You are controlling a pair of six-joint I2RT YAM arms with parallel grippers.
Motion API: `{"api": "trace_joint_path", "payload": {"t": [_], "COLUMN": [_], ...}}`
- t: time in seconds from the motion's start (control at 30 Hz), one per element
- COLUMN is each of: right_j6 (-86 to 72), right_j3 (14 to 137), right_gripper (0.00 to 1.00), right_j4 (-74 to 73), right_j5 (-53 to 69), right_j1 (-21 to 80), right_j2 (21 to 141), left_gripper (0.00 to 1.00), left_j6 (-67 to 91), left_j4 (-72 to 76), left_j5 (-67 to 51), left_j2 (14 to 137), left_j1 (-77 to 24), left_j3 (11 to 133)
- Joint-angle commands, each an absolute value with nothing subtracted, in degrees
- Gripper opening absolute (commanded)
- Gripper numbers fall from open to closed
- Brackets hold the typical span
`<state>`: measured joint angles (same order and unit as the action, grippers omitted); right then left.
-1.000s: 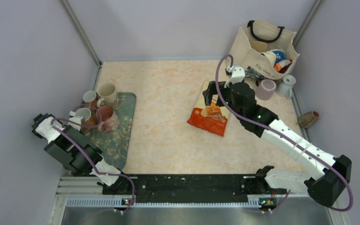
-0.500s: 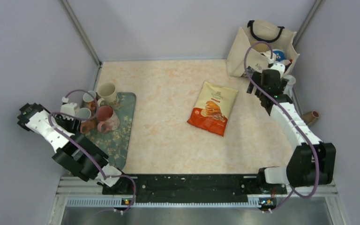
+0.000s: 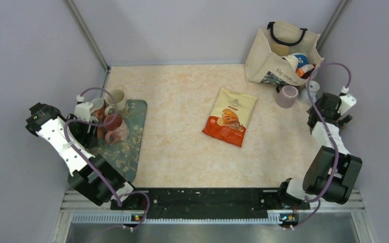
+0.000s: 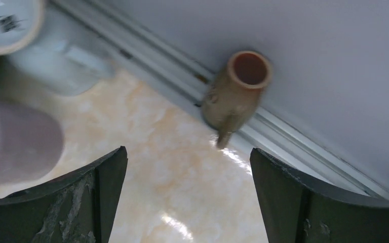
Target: Turn the mug right side up
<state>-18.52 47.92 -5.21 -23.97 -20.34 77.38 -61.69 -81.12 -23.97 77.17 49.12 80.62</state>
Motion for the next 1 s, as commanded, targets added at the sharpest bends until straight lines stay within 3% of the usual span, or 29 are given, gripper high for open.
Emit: {"api": "trace_joint_path", "payload": {"t": [0.0, 0.27, 0.47, 0.67, 0.97], "right_j6": [-24.05, -25.75, -25.87, -18.91, -13.24], "right_j3": [42.81, 44.82, 47.33, 51.04, 51.46], "right_gripper": [0.88, 0.76, 0.73, 0.65, 0.60], "right_j4": [5.30, 8.24, 5.96, 3.37, 1.61], "right_j5": [-31.88, -32.32, -28.40, -21.83, -24.50], "right_j1": [-23.85, -25.79, -29.01, -30.33, -30.42], "right_j2": [78.43, 86.95, 89.81, 94.06, 95.77], "left_gripper": [0.65, 0.65, 0.65, 0.65, 0.65], "left_j6": [-59.66, -57.65, -57.40, -57.04, -57.34], "left_j4": [-81.95, -81.93, -81.60, -81.57, -81.62], "left_j5": [-27.15, -26.72, -27.02, -27.80, -28.33], "left_j2": [75.35, 74.85, 73.62, 73.56, 73.09], "left_j1": [45.79, 42.55, 42.00, 41.51, 41.31], "left_j3": [80.83, 81.21, 81.27, 82.07, 82.57]}}
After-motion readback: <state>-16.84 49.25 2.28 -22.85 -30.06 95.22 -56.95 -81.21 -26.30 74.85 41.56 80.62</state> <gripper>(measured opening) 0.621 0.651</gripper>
